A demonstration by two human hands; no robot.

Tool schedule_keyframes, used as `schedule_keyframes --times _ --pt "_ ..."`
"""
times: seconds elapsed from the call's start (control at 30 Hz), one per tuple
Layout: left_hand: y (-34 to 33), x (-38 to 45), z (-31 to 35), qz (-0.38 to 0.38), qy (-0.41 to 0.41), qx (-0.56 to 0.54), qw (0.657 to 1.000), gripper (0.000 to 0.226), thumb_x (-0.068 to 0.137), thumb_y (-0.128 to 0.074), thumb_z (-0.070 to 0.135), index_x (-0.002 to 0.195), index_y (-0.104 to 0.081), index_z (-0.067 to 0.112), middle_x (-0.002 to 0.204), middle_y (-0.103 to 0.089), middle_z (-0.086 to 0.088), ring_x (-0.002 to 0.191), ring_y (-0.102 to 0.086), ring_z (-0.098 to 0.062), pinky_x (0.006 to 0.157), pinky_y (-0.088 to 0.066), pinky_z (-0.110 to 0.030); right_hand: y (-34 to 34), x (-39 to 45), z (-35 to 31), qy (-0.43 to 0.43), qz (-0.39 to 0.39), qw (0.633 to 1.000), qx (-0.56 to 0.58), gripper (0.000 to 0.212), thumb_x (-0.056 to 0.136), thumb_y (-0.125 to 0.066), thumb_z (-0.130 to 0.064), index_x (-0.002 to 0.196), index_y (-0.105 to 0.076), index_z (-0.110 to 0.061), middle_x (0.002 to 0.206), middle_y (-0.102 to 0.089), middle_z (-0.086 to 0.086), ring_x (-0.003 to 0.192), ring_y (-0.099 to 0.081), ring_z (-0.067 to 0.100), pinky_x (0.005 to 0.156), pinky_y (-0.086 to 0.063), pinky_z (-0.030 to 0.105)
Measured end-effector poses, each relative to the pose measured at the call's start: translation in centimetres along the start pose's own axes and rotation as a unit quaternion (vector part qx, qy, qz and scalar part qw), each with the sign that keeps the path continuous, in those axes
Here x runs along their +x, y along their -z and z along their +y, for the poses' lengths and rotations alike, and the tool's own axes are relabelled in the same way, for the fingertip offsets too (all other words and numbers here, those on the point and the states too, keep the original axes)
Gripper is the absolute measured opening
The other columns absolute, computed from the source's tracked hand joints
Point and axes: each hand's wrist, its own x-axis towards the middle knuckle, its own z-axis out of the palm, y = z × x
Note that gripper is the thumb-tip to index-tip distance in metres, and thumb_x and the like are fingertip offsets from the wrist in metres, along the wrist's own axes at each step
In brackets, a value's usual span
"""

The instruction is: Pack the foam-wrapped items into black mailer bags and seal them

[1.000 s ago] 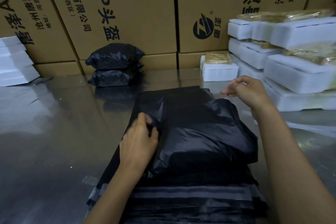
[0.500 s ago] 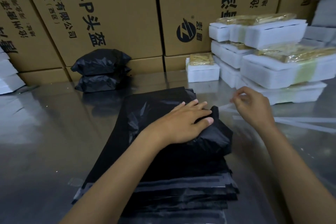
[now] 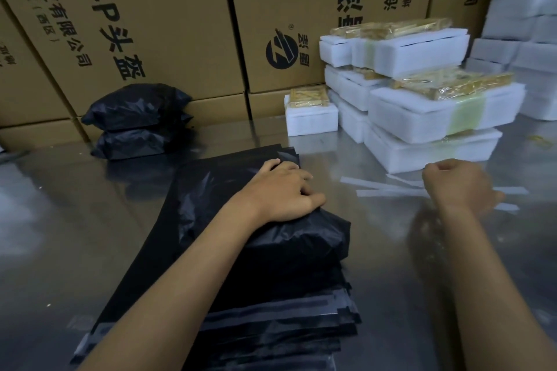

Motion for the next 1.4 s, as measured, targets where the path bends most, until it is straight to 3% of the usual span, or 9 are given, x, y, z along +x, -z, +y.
schedule_keyframes --times 0.23,0.37,0.5,0.7,0.87,1.03,1.17,1.23,1.4 --pt "-0.2 -1.0 0.2 0.105 -0.015 -0.083 0.991 0.035 0.099 -0.044 0.048 0.101 -0.076 0.032 0.157 -0.036 0.011 0.146 -0.024 -0.011 0.119 -0.007 -0.035 -0.2 -2.5 -3.2 0.095 -0.005 0.989 0.111 0.030 0.092 -0.055 -0.026 0.114 -0.072 -0.013 0.109 -0.072 0.016 0.107 -0.059 0.039 0.090 -0.044 0.040" --pt "1.7 -2.4 -2.1 0.296 0.078 -0.215 0.927 0.027 0.099 -0.054 0.036 0.123 -0.067 0.034 0.158 -0.036 0.000 0.146 -0.029 -0.016 0.121 -0.018 -0.042 -1.2 -7.0 -6.9 0.147 -0.199 0.936 0.251 0.023 0.095 -0.060 -0.032 0.113 -0.069 -0.022 0.106 -0.068 -0.005 0.091 -0.060 0.008 0.074 -0.041 0.024" --pt "1.9 -4.2 -7.2 0.279 0.280 -0.283 0.874 0.055 0.094 -0.055 0.047 0.146 -0.042 0.036 0.165 -0.016 0.002 0.151 -0.013 -0.024 0.121 -0.017 -0.046 -2.1 -11.0 -8.6 0.166 -0.394 0.853 0.299 0.055 0.086 -0.064 -0.061 0.135 -0.055 -0.038 0.122 -0.055 -0.028 0.096 -0.050 -0.023 0.072 -0.032 0.007" --pt "-2.0 -5.1 -8.5 0.216 0.329 -0.542 0.743 0.082 0.087 -0.054 0.064 0.156 -0.023 0.034 0.156 -0.030 0.009 0.097 -0.044 -0.002 0.076 -0.034 -0.026 -3.8 -13.3 -8.5 0.148 -0.497 0.830 0.205 0.112 0.067 -0.073 -0.071 0.158 -0.022 -0.032 0.154 -0.042 -0.012 0.135 -0.047 0.013 0.107 -0.040 0.029" --pt "-2.0 -5.6 -8.5 0.205 0.353 -0.553 0.726 0.098 0.073 -0.060 0.073 0.155 -0.026 0.031 0.157 -0.032 0.006 0.128 -0.045 -0.018 0.093 -0.036 -0.034 -3.2 -13.4 -8.4 0.105 -0.511 0.826 0.213 0.056 0.067 -0.077 -0.068 0.113 -0.066 -0.038 0.094 -0.075 -0.016 0.079 -0.073 0.004 0.059 -0.054 0.015" --pt "-1.9 -6.6 -8.3 0.177 0.305 -0.629 0.693 0.085 0.070 -0.062 0.070 0.143 -0.049 0.029 0.142 -0.054 -0.001 0.121 -0.058 -0.024 0.106 -0.044 -0.045 -2.5 -13.3 -8.0 0.131 -0.542 0.790 0.256 0.053 0.069 -0.073 -0.067 0.119 -0.062 -0.055 0.101 -0.074 -0.023 0.085 -0.072 -0.001 0.067 -0.054 0.015" --pt "-1.6 -6.9 -8.3 0.260 0.255 -0.702 0.612 0.028 0.093 -0.058 0.036 0.090 -0.081 0.020 0.095 -0.077 -0.004 0.085 -0.074 -0.016 0.066 -0.057 -0.022 -2.6 -14.1 -8.3 0.157 -0.557 0.762 0.291 0.060 0.068 -0.076 -0.062 0.123 -0.054 -0.067 0.115 -0.069 -0.029 0.099 -0.070 -0.002 0.083 -0.053 0.023" --pt "-1.2 -7.5 -8.2 0.273 0.227 -0.735 0.578 0.041 0.096 -0.053 0.029 0.067 -0.081 0.022 0.076 -0.076 0.002 0.070 -0.073 -0.010 0.051 -0.052 -0.016 -2.9 -14.6 -8.7 0.141 -0.547 0.756 0.331 0.060 0.067 -0.081 -0.050 0.122 -0.060 -0.060 0.112 -0.073 -0.021 0.098 -0.072 0.004 0.079 -0.055 0.021" --pt "-0.3 -8.4 -10.4 0.367 0.205 -0.780 0.464 0.033 0.103 -0.037 0.027 0.124 -0.058 0.011 0.132 -0.058 -0.005 0.126 -0.054 -0.021 0.092 -0.046 -0.018 -3.8 -14.3 -11.5 0.015 -0.545 0.727 0.417 0.044 0.069 -0.079 -0.030 0.112 -0.076 -0.022 0.108 -0.077 0.009 0.093 -0.075 0.024 0.075 -0.057 0.031"
